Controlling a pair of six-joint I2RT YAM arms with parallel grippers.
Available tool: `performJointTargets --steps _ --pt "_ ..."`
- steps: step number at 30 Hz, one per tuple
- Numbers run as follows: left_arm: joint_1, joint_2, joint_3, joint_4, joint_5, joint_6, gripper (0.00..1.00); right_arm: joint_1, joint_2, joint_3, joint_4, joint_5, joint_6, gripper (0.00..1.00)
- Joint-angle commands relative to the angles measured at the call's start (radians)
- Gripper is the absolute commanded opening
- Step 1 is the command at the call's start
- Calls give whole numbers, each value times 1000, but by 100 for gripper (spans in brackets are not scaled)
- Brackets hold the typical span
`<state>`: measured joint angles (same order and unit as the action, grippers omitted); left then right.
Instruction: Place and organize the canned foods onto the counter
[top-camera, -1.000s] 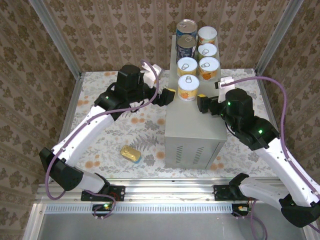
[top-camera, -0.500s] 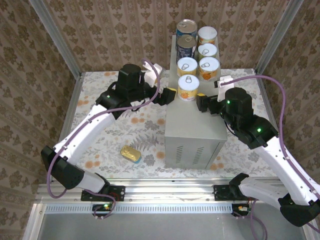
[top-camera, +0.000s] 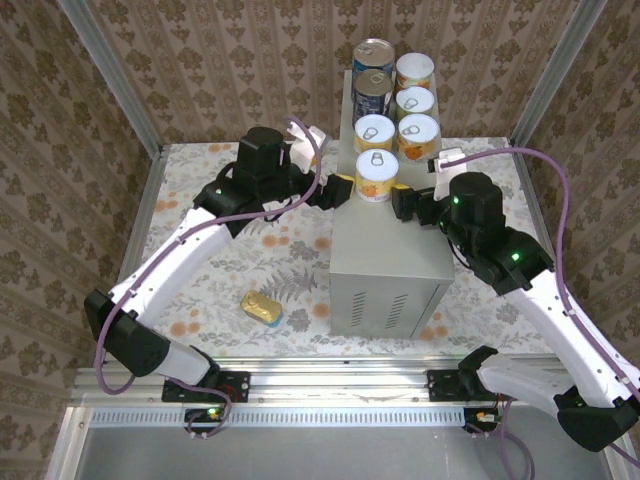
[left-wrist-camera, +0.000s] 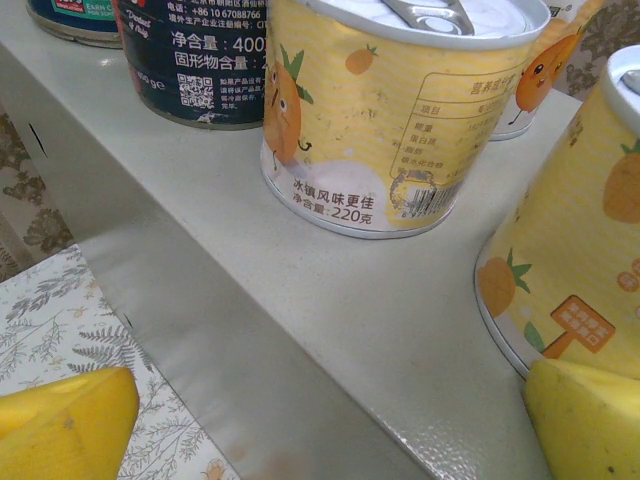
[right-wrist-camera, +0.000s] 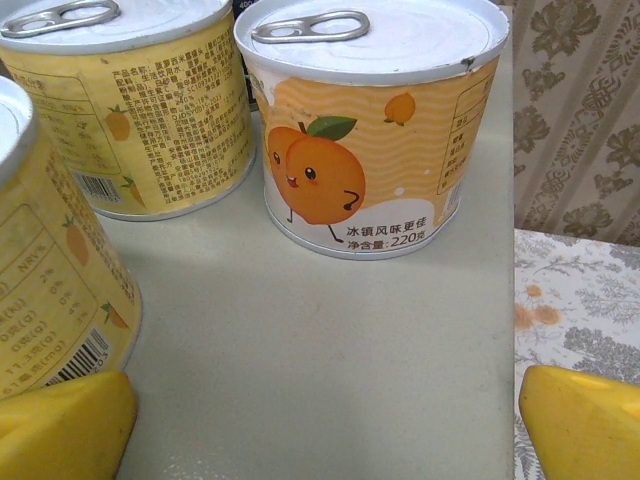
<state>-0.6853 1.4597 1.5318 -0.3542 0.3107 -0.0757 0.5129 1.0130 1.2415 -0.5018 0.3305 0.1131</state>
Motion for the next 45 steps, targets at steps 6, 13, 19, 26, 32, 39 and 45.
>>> performJointTargets --steps 6,13,19,26,32,39,45 --pt "9 36 20 -20 2 -3 100 -14 18 -10 -41 -21 7 100" --pt "11 35 21 -24 0 -6 100 -20 14 -14 -41 -26 8 100" --pt "19 5 11 -32 -29 -9 100 -30 3 -13 -41 -39 8 100" --pt "34 -69 -39 -53 -79 -21 100 -37 4 -20 -27 -56 8 100" --pt "47 -170 -119 -95 -134 -32 100 -47 6 -29 -4 -75 10 100" --pt "68 -278 -189 -213 -222 -74 100 -56 1 -30 -13 -80 11 100" --pt "72 -351 -285 -384 -338 -175 100 -57 -78 -16 -88 -44 -13 100"
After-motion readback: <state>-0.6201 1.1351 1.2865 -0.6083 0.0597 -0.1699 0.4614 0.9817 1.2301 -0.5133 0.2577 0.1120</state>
